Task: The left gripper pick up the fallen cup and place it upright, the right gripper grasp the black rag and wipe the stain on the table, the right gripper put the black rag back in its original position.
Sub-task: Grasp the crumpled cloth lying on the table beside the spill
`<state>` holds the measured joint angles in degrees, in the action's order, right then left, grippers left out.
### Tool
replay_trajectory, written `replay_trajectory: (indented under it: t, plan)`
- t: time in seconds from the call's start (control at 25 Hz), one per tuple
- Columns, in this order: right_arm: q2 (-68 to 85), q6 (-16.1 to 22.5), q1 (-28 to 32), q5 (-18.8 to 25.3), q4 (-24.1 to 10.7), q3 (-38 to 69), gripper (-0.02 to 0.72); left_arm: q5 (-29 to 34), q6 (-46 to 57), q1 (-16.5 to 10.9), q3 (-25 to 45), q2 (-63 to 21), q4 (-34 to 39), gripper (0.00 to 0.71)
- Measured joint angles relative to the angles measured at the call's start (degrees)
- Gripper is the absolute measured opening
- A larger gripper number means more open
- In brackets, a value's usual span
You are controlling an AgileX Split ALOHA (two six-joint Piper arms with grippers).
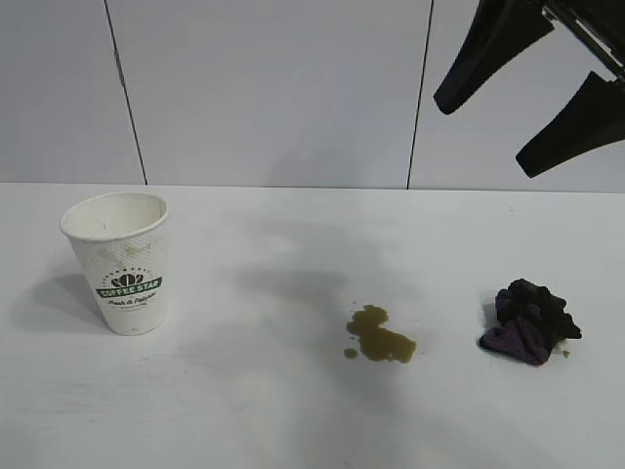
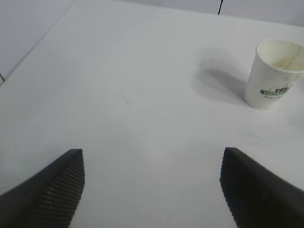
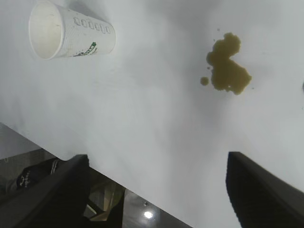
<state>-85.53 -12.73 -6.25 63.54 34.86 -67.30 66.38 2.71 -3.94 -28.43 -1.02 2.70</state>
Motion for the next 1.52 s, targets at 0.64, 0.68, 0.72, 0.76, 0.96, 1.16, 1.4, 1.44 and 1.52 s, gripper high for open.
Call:
replay_trajectory:
  t: [0.64,0.68,0.72,0.76,0.96,1.16,1.4,1.44,1.52]
  plan:
    - [-10.56,10.79,-9.47,-7.95,-27.46,0.0,0.547,-1.47,0.31,6.05,0.64,0.0,0.42,0.57]
    - [-11.81,11.74,-9.47,-8.32,-29.7,0.0,0.547,-1.52,0.36,6.08,0.64,0.0,0.42,0.57]
    - [-12.82,12.73,-9.47,-8.59,-31.54,0.0,0.547,-1.59,0.34,6.19,0.64,0.0,0.42,0.57]
    - [-13.89,13.86,-9.47,-8.96,-33.5,0.0,0.547,-1.64,0.34,6.43,0.64,0.0,0.44,0.57]
    - [-16.82,18.8,-9.47,-12.78,-38.89,0.0,0.547,-1.64,0.34,6.93,0.64,0.0,0.49,0.57]
    - [-19.89,20.62,-8.14,-14.6,-39.33,-0.28,0.547,-1.64,0.34,6.93,0.64,0.0,0.49,0.57]
    - [-24.17,21.28,-3.03,-15.02,-38.33,-0.28,0.547,-1.64,0.34,6.93,0.64,0.0,0.49,0.57]
    - [-24.49,21.28,-2.29,-15.5,-38.33,-0.28,0.547,-1.64,0.34,6.93,0.64,0.0,0.49,0.57]
    - [-24.99,21.28,-1.52,-16.61,-38.33,-0.28,0.547,-1.64,0.34,6.93,0.64,0.0,0.49,0.57]
